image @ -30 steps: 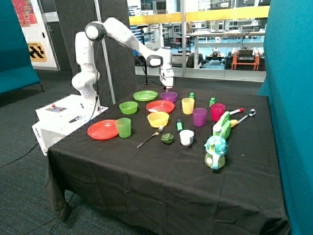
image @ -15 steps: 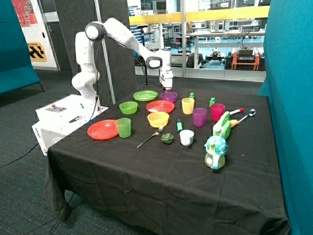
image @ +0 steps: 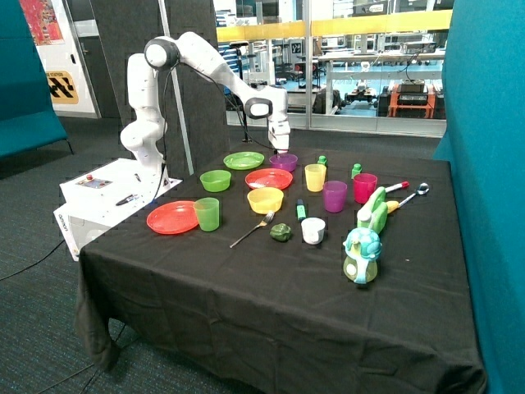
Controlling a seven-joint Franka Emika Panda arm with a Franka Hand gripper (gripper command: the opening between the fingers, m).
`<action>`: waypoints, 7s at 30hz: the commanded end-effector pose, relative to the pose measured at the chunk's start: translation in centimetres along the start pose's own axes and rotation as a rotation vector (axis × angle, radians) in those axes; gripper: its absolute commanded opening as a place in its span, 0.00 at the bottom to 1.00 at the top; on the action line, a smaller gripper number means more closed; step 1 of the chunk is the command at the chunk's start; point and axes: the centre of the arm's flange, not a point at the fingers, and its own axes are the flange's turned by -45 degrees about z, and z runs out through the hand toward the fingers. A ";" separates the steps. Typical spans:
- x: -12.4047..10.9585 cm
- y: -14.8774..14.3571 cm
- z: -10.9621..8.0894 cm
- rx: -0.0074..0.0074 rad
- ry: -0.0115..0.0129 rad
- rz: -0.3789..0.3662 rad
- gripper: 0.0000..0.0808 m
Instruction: Stack the bowls
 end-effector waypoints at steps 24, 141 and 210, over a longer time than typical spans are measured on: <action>1.3 0.3 1.5 -0.0011 -0.0042 0.035 0.47; -8.8 20.5 -12.5 -0.0018 -0.0039 0.366 0.00; -11.5 30.9 -3.9 -0.0021 -0.0038 0.508 0.00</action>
